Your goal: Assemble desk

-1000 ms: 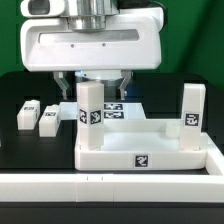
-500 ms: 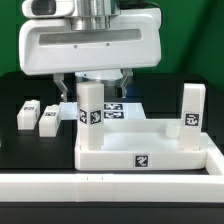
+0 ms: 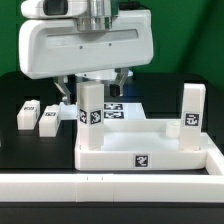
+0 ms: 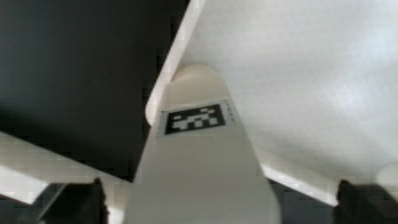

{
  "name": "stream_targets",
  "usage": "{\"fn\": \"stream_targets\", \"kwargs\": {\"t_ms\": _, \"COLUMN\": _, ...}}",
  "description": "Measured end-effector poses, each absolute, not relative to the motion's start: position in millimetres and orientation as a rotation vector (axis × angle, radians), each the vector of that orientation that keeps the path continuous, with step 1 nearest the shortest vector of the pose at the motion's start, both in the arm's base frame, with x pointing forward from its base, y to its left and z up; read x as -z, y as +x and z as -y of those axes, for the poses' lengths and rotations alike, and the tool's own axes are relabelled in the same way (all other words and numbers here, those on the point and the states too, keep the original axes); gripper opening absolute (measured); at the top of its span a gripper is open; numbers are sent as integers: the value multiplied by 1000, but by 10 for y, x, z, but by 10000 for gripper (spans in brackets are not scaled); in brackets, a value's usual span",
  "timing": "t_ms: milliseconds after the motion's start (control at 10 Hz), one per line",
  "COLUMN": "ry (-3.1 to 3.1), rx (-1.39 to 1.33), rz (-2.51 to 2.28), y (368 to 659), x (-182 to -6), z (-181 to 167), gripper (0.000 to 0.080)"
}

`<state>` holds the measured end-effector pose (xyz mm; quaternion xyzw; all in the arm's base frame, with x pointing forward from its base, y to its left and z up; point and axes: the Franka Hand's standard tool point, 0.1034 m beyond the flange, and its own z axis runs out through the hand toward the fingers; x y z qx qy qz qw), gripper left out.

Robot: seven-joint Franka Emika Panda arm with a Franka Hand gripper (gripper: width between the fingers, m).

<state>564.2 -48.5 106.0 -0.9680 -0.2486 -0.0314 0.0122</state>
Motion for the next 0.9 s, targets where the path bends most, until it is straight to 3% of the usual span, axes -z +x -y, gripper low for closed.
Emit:
{"fn": "stream_targets", "kwargs": {"t_ms": 100, "ry": -3013, "rx": 98, "rz": 795, "y": 5641, "x": -1060, "z": 491, "gripper": 527}}
{"fn": "stream_targets", "kwargs": {"t_ms": 300, "ry": -3016, "rx": 98, "rz": 784, "y": 5641, "x": -1060, "z": 496, "gripper": 288}}
{"fn": "stream_targets", "kwargs": {"t_ms": 900, "ry": -3056, "rx": 89, "rz": 547, "y": 5629, "x": -1068, "z": 510, "gripper": 288}}
